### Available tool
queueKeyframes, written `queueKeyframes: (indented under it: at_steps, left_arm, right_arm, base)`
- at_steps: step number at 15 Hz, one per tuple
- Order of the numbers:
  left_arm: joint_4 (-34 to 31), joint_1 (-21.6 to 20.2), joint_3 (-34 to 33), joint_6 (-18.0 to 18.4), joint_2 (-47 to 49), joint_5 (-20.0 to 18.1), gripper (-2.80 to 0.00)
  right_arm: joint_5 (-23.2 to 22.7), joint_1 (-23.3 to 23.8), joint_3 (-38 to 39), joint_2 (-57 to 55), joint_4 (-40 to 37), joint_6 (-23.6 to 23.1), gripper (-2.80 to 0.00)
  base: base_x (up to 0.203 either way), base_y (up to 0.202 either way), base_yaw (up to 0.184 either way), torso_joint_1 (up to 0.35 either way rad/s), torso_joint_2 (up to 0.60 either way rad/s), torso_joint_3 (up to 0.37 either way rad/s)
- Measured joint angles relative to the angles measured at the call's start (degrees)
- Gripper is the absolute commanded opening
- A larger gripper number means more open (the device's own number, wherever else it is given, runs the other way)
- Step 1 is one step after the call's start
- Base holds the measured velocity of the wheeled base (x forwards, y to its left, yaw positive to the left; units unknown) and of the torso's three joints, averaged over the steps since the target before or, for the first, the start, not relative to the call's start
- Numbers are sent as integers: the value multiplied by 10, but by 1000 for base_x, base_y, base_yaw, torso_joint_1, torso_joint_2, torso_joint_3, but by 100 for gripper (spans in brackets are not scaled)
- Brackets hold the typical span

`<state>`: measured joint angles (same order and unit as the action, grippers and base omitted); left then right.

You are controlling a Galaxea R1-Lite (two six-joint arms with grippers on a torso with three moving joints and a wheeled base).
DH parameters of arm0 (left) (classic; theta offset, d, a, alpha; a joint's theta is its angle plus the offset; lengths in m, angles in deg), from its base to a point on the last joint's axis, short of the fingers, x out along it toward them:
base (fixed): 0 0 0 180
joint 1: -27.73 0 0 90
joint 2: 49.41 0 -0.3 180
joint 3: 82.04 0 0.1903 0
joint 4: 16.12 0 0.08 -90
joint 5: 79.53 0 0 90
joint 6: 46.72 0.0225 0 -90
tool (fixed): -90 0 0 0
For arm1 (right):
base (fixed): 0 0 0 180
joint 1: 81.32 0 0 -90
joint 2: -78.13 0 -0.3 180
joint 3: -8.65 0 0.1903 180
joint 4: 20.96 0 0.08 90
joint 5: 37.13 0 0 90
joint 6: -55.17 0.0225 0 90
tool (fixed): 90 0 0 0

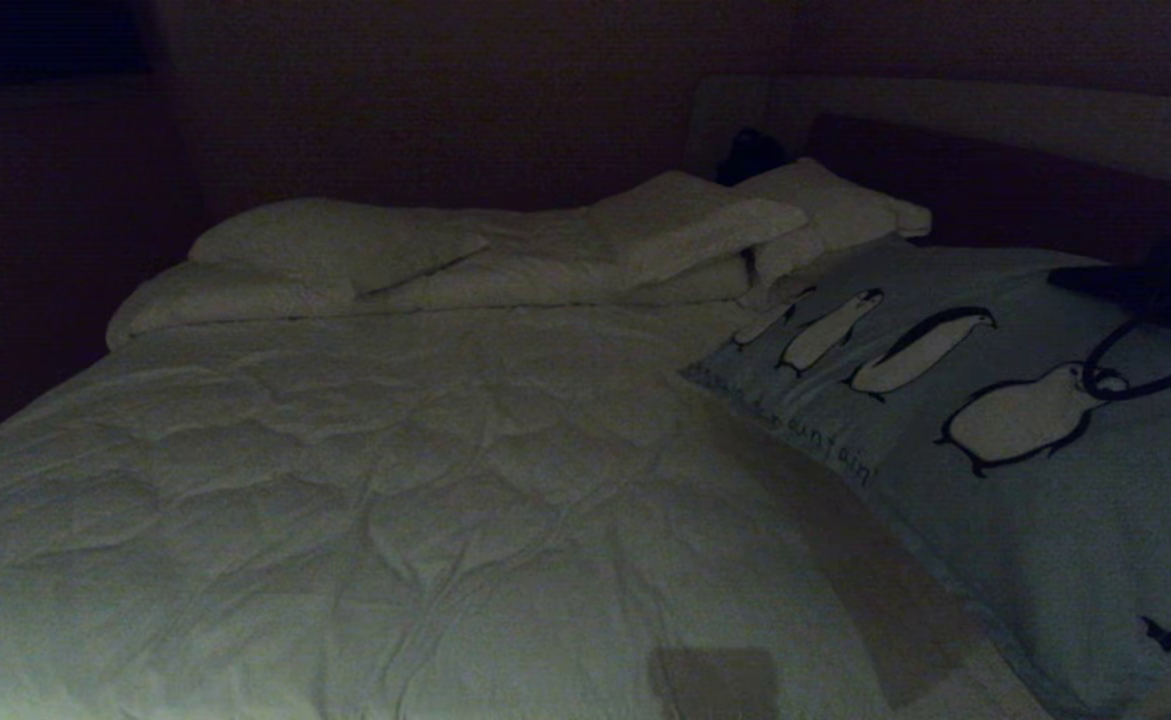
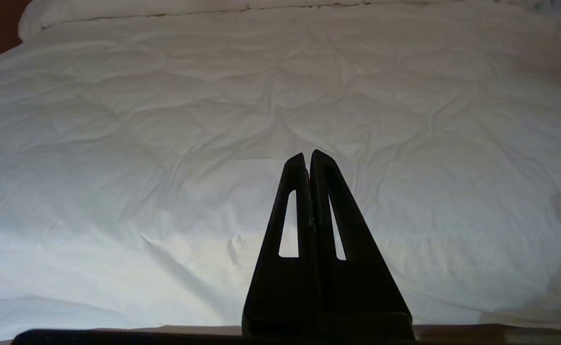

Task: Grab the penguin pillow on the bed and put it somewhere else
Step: Move to the head of the bed

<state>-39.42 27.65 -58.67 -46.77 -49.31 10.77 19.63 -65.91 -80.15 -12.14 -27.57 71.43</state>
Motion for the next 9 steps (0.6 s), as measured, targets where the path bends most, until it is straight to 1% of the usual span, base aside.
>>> queueKeyframes:
  at_steps: [2, 5, 7, 9]
  left_arm:
    - [0, 1, 0, 0, 0, 0, -280]
    - [0, 0, 0, 0, 0, 0, -280]
    - [0, 0, 0, 0, 0, 0, -280]
    - [0, 0, 0, 0, 0, 0, -280]
  right_arm:
    - [0, 0, -4, -5, 1, -1, -280]
    - [0, 16, -26, -29, 8, -3, -280]
    - [2, 26, -58, -56, 20, -9, -280]
    - [5, 52, -103, -87, 26, -21, -280]
  base:
    - [0, 0, 0, 0, 0, 0]
    - [0, 0, 0, 0, 0, 0]
    - [0, 0, 0, 0, 0, 0]
    - [0, 0, 0, 0, 0, 0]
